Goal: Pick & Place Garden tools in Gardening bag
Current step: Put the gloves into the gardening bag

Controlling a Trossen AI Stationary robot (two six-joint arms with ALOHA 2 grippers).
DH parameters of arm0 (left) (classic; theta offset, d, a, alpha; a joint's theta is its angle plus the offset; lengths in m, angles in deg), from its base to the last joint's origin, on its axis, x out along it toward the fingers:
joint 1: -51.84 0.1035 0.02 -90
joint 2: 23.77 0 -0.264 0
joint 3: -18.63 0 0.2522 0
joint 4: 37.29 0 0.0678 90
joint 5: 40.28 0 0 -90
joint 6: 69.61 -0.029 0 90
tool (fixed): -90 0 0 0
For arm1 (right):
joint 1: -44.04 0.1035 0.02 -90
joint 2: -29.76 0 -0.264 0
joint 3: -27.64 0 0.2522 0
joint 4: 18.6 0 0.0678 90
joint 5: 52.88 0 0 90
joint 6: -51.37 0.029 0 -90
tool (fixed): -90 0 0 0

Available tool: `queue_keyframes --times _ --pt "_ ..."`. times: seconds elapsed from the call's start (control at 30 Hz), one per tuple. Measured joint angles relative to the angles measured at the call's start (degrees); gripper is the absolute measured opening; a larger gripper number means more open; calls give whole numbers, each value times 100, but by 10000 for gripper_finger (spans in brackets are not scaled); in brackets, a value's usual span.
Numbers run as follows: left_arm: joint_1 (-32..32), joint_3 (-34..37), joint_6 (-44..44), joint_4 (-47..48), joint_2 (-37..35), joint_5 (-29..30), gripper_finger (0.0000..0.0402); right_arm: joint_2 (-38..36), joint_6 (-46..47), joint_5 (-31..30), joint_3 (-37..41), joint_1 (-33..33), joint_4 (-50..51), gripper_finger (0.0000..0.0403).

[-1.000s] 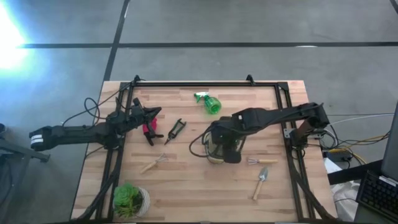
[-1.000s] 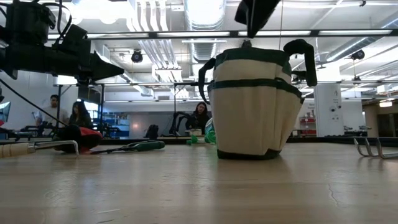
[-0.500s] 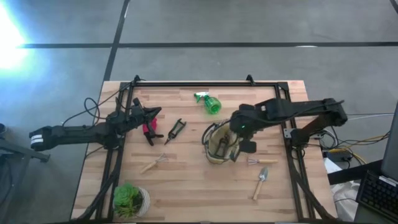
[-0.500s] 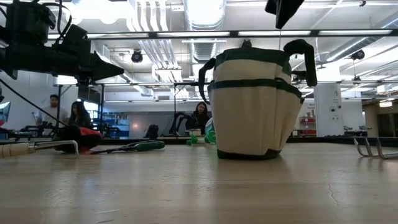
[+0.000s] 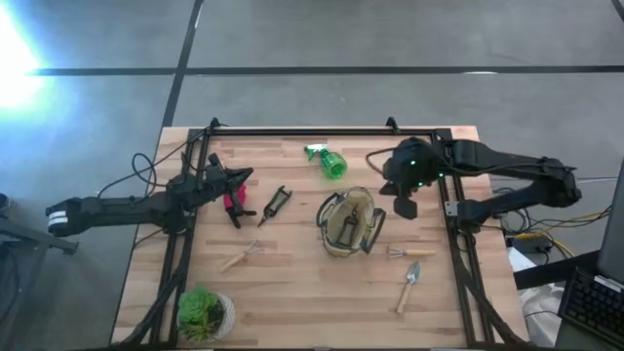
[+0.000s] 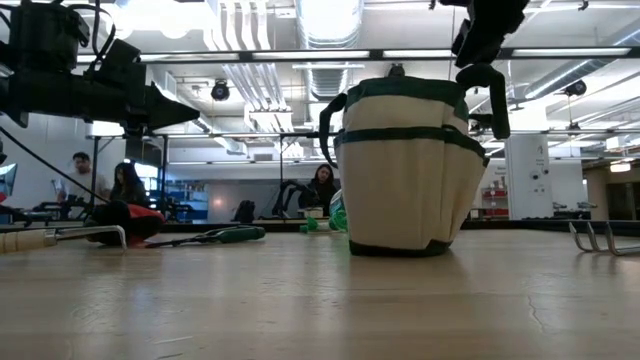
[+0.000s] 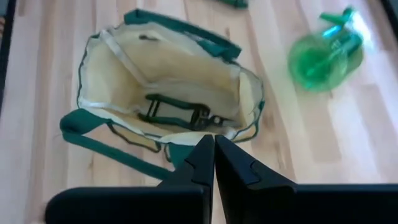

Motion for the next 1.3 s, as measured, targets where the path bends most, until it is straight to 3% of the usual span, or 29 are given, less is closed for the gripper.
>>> queue_keyframes --times 0.33,0.5,0.77,1.13,1.3 --pt "-2 0 0 0 2 0 14 -1478 -369 10 1487 -46 -2314 8" --pt "1 0 0 0 -1 2 14 -2140 -505 -275 2070 -46 -3049 8" --pt "-2 0 0 1 0 0 14 -2907 -483 -855 2707 -46 -3258 8" --pt "-1 0 0 0 2 0 14 -3500 -375 -891 3641 -46 -3752 8" --pt "-1 0 0 2 2 0 14 -3776 -387 -1200 3990 -46 -3744 8"
